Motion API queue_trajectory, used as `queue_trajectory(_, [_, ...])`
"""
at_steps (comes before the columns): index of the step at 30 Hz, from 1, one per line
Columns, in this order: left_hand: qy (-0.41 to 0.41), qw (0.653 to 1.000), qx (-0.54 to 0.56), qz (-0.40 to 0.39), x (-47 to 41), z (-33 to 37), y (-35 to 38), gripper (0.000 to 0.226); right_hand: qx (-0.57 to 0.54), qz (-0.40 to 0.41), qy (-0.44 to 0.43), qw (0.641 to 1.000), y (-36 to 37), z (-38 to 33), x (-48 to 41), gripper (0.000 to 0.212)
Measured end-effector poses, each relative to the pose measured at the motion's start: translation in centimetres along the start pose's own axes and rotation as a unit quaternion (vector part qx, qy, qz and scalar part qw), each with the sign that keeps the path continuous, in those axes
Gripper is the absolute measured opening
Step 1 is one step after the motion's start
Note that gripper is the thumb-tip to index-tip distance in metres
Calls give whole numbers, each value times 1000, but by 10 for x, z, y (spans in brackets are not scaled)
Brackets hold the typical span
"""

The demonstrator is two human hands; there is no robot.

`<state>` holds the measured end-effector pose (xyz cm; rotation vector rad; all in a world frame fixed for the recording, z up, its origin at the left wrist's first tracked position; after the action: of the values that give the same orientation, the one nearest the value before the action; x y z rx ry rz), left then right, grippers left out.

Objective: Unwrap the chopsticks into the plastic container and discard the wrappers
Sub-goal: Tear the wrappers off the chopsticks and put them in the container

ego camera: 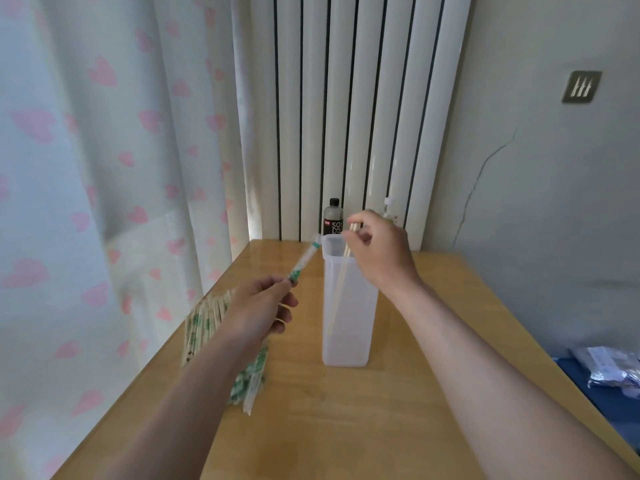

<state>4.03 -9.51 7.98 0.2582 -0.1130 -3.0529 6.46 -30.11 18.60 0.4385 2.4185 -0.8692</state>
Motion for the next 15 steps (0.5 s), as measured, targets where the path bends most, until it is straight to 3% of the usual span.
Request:
queue_trajectory(3, [0,1000,-1,-1,0,-1,-1,17,26,-62,-6,998,14,3,2,13])
queue_trajectory(6, [-1,1000,0,-7,2,0,3,16,30,-93,-10,995,14,8,3,32])
queue_trajectory(8, [1,1000,6,-18,4,0,8,17,-12,-42,16,999,-3,14,2,38])
queue_trajectory(12, [12,998,24,-53,11,5,37,17,-130,83,77,985,-44,38,16,27])
queue_trajectory(15, [16,995,34,-95,18,7,75,16,-155,87,98,979,-52,57,40,27])
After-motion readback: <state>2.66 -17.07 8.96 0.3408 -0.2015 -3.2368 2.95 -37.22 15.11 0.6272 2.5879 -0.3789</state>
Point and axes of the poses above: each hand's wrist, its own x-axis away from the middle knuckle, its own y-axis out of the palm, z = x × y, the point moved 8 cm from there along -x, towards the middle knuckle, and after that the axes turned 8 degrees about y, right-handed, at the moved point
